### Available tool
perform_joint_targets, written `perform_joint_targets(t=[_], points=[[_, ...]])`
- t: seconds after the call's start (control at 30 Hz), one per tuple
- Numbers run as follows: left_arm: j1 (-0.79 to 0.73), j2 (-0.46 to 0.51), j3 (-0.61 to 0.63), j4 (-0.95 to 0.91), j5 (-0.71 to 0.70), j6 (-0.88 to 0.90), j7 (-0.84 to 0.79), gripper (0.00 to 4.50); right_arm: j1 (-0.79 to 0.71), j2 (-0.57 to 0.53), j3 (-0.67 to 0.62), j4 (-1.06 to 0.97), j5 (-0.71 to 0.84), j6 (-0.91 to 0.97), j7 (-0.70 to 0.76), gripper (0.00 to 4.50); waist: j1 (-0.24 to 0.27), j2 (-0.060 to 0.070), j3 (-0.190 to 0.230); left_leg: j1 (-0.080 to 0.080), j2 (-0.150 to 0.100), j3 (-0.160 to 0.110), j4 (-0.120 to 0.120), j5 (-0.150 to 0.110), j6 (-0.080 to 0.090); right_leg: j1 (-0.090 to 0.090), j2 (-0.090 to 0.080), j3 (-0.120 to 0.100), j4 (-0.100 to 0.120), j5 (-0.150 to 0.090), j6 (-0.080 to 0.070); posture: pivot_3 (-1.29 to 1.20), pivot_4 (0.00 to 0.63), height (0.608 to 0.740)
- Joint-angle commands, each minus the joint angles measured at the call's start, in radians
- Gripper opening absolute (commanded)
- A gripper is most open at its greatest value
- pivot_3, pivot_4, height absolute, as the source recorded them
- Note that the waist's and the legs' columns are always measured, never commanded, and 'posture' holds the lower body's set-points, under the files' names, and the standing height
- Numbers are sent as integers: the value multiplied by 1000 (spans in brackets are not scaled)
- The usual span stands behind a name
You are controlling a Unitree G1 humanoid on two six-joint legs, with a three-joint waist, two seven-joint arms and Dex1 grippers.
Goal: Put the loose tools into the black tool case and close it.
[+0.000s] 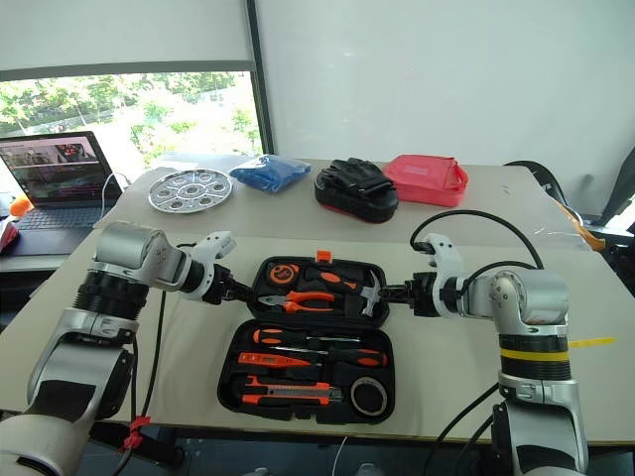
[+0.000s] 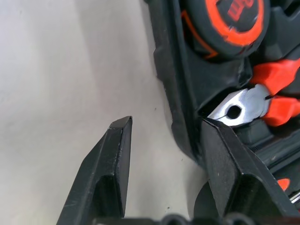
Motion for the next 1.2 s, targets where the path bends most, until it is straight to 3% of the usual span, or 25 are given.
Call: perform_joint_targets(t=[0.03,0.33,0.6,1.03,1.07,1.1,1.2], points=[[0,-18,28,-33,-19,32,19,2311,14,-1,-6,-50,20,7,1,2457,1,0,0,0,0,0,0,0,0,0,0,0,0,0,0,0,150,740],[21,-33,2,-69,-21,16,42,2311,39,-7,11,-70,25,34,-10,2457,6,0,0,0,-1,0,0,0,0,0,-1,0,0,0,0,0,150,740],[26,-29,2,-69,-23,-11,44,2311,48,-78,-12,-111,42,78,11,2457,9,0,0,0,-1,0,0,0,0,1,-1,0,0,0,0,0,150,740],[27,-45,18,-81,-31,-29,55,2311,39,-2,33,7,10,17,-8,2457,10,0,0,1,-2,0,1,0,0,2,-1,0,-1,0,1,0,150,740],[27,-46,20,-82,-32,-31,55,2274,40,-1,39,18,6,7,-7,1948,10,0,0,1,-2,0,1,0,0,2,-1,0,-1,0,1,0,150,740],[27,-47,22,-83,-33,-31,55,2274,38,-1,40,27,5,0,-6,1861,10,0,0,1,-2,0,1,0,0,2,-1,0,-1,0,1,0,150,740],[28,-46,24,-88,-35,-27,56,2274,27,-2,37,43,6,-4,-4,787,9,0,0,1,-2,0,1,1,-1,2,-1,0,0,0,1,0,150,740]])
